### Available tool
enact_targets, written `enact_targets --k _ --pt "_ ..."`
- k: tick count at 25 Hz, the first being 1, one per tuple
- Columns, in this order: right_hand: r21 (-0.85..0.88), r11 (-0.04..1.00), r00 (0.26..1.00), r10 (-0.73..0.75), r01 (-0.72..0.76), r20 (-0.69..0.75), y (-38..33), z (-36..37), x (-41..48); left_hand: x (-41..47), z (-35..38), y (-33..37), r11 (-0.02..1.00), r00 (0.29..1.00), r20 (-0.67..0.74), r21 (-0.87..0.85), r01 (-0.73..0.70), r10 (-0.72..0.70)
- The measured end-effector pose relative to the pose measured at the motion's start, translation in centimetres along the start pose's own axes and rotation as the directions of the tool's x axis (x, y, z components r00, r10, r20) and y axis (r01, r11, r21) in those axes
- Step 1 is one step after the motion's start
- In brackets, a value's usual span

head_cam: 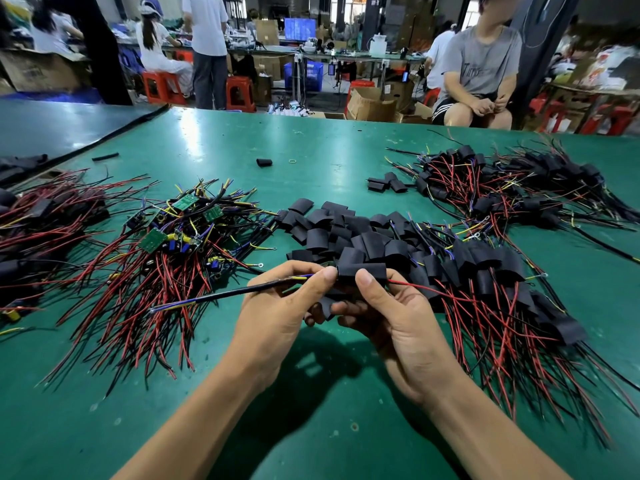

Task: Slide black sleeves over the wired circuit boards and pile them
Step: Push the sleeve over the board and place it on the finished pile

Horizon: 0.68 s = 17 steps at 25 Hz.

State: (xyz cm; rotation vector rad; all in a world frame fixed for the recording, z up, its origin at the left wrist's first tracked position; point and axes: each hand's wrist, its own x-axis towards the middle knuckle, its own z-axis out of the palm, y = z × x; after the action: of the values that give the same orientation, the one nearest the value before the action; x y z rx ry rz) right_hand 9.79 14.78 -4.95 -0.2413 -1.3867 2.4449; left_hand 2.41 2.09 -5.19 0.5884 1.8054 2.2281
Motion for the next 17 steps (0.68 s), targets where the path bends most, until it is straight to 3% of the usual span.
enact_targets --k 3,8,13,17 --pt "-0.053 0.998 0.999 0.027 -0.026 0.023 0.03 -0.06 0.03 -0.07 0.23 -0.22 0.995 0.998 0.013 0.078 -0.066 0.065" --pt "-0.182 0.978 0.994 0.108 -0.104 0.011 0.17 -0.40 0.18 -0.23 0.43 -0.47 0.983 0.998 0.065 0.181 -0.001 -0.011" --pt "-0.231 0.956 0.981 0.160 -0.181 -0.108 0.21 -0.31 0.16 -0.26 0.75 -0.43 0.988 0.985 0.102 0.079 0.134 -0.142" --pt "-0.053 0.955 0.954 0.284 -0.290 -0.098 0.43 0.19 -0.02 -0.60 1.05 -0.48 0.985 0.978 0.132 0.071 0.156 -0.164"
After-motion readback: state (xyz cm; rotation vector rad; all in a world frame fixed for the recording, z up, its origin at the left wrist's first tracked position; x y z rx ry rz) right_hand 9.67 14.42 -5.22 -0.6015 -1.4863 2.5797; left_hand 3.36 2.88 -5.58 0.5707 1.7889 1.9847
